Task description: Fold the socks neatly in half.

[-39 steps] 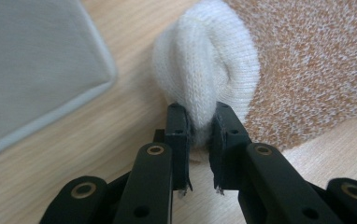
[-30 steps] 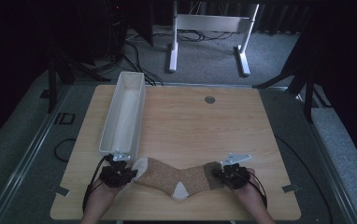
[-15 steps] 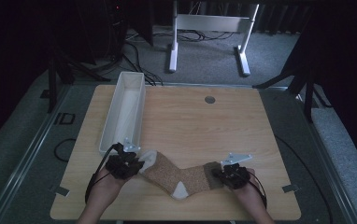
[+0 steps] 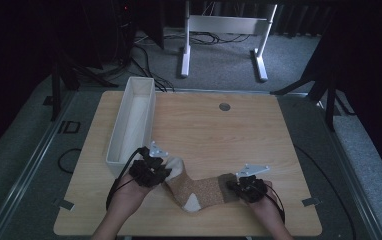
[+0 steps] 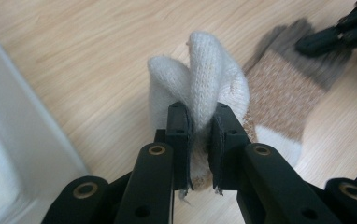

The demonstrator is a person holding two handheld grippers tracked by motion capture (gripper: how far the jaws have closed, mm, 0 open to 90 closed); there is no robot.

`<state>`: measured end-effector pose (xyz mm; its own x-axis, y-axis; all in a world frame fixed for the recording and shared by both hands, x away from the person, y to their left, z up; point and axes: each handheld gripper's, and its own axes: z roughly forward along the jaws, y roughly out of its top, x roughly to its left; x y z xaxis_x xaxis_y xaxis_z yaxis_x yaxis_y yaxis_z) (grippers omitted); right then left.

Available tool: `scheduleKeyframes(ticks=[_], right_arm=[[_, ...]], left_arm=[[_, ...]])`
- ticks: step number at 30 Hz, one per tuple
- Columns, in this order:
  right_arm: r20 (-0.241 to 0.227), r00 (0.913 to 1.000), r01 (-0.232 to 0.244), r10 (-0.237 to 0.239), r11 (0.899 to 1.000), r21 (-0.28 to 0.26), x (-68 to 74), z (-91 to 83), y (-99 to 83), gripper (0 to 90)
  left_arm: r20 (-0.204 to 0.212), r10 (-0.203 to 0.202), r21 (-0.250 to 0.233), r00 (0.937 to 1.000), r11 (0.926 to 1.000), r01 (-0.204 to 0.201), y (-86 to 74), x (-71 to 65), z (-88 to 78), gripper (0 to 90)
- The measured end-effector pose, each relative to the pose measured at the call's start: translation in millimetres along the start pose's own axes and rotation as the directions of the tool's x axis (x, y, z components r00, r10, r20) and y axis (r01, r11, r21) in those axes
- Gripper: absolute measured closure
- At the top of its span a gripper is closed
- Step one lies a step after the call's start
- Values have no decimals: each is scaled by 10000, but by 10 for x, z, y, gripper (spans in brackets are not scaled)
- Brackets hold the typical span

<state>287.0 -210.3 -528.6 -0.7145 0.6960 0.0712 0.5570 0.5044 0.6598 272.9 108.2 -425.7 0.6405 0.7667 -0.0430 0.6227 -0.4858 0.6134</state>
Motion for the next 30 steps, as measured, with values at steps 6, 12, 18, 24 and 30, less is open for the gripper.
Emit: scheduleKeyframes(ticks=[6, 12, 18, 24, 30], right_arm=[[-40, 10000, -46, 46, 10000, -21, -4, -2, -5, 900], [-68, 10000, -63, 63, 10000, -23, -8, -4, -7, 900], [-106, 9999, -97, 96, 9999, -79, -14, -3, -13, 900], [-137, 9998, -150, 148, 9998, -127, -19, -4, -21, 900], [-356, 9988, -335, 325, 9991, -262, -44, -33, -20, 900]], left_arm=[[355, 426, -97, 9985, 9991, -423, 181, -178, 65, 803], [720, 799, -88, 9942, 9968, -795, 327, -375, 181, 803], [1242, 992, -50, 9873, 9950, -993, 448, -529, 343, 803], [1533, 1290, -4, 9797, 9914, -1305, 575, -715, 500, 802], [1520, 1472, 229, 9774, 9881, -1523, 631, -794, 656, 802]])
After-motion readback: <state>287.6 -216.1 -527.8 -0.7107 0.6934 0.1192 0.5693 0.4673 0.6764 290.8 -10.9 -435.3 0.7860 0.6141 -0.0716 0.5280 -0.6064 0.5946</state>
